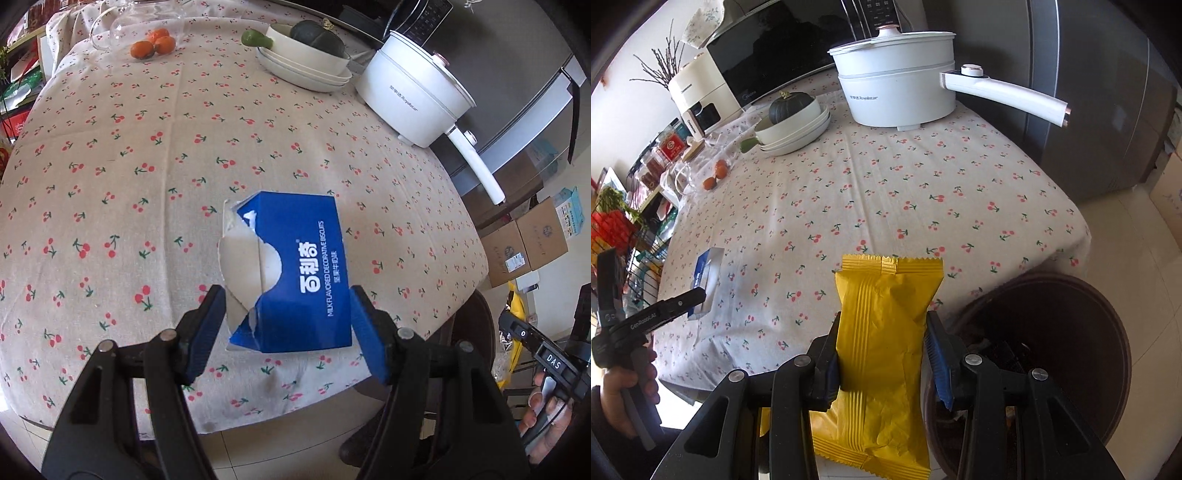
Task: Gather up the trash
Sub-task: 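Carry the blue box and yellow packet over the brown bin and release both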
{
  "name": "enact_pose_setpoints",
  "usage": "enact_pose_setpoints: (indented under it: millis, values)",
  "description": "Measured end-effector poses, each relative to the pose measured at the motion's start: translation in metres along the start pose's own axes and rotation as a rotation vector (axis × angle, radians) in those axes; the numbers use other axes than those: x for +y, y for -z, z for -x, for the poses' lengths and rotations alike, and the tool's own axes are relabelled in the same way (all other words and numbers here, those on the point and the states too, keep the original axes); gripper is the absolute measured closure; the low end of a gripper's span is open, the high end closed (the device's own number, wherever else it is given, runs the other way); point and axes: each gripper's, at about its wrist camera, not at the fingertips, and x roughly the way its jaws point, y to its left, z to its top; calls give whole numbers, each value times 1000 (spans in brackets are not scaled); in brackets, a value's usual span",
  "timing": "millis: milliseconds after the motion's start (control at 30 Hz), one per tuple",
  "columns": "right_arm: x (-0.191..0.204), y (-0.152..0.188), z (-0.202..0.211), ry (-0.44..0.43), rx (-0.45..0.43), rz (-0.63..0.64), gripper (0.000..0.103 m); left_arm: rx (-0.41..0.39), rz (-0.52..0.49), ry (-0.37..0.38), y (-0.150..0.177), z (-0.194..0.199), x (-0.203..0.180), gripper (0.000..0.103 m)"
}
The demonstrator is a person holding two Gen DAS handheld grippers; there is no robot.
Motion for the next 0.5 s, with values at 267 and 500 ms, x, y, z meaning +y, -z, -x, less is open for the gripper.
enact_pose_setpoints:
  millis: [267,500]
  values:
    - [-59,32,23,64,-24,-63,61,11,-96,69,21,6,-33,35]
    - [-114,63,31,116,-18,-146,60,42,-204,119,40,0,-79,35]
